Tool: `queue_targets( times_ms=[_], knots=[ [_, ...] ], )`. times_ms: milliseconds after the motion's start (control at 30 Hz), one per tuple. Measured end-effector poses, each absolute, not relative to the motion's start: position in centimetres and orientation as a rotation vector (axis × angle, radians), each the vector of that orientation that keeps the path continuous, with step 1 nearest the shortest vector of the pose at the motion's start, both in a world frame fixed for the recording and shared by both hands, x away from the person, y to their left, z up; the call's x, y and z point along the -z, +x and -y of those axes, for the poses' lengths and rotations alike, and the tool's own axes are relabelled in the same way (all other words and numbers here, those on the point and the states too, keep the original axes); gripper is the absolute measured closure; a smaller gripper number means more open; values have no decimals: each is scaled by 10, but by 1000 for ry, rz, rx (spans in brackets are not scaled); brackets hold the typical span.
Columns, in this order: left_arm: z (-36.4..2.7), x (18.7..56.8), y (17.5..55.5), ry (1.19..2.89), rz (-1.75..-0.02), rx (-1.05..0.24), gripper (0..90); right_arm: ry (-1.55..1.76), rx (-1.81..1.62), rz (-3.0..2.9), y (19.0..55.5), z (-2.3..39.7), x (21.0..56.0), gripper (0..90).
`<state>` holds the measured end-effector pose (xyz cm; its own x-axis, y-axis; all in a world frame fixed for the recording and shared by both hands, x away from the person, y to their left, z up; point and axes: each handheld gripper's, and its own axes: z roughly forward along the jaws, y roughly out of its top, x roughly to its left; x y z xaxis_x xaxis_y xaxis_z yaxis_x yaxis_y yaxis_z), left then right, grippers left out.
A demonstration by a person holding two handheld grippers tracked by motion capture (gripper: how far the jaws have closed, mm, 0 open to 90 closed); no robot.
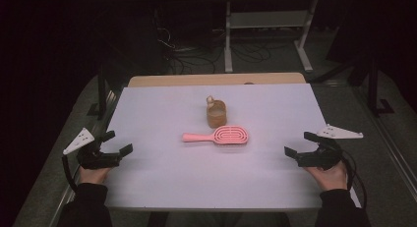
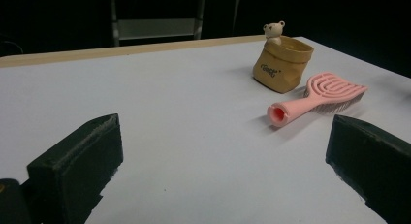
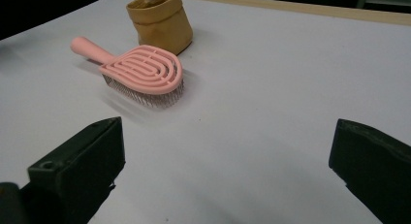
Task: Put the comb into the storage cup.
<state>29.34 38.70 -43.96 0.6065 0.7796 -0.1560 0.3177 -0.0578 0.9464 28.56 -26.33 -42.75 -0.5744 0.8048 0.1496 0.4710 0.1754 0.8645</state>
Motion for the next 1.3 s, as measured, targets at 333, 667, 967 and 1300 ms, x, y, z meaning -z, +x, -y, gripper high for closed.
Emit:
queue_targets(
  times_ms=[333, 667, 967, 1300],
  knots=[
    [-386, 440, 294, 1650, -921, -480, 0, 1210, -1352, -2122, 285, 262, 429, 0],
    [-383, 440, 293, 1675, -916, -486, 0, 1207, -1356, -2122, 283, 263, 428, 0],
    [-382, 439, 293, 1698, -918, -493, 0, 1218, -1346, -2125, 283, 264, 429, 0],
    [-389, 437, 292, 1735, -932, -491, 0, 1220, -1341, -2133, 282, 262, 430, 0]
  ],
)
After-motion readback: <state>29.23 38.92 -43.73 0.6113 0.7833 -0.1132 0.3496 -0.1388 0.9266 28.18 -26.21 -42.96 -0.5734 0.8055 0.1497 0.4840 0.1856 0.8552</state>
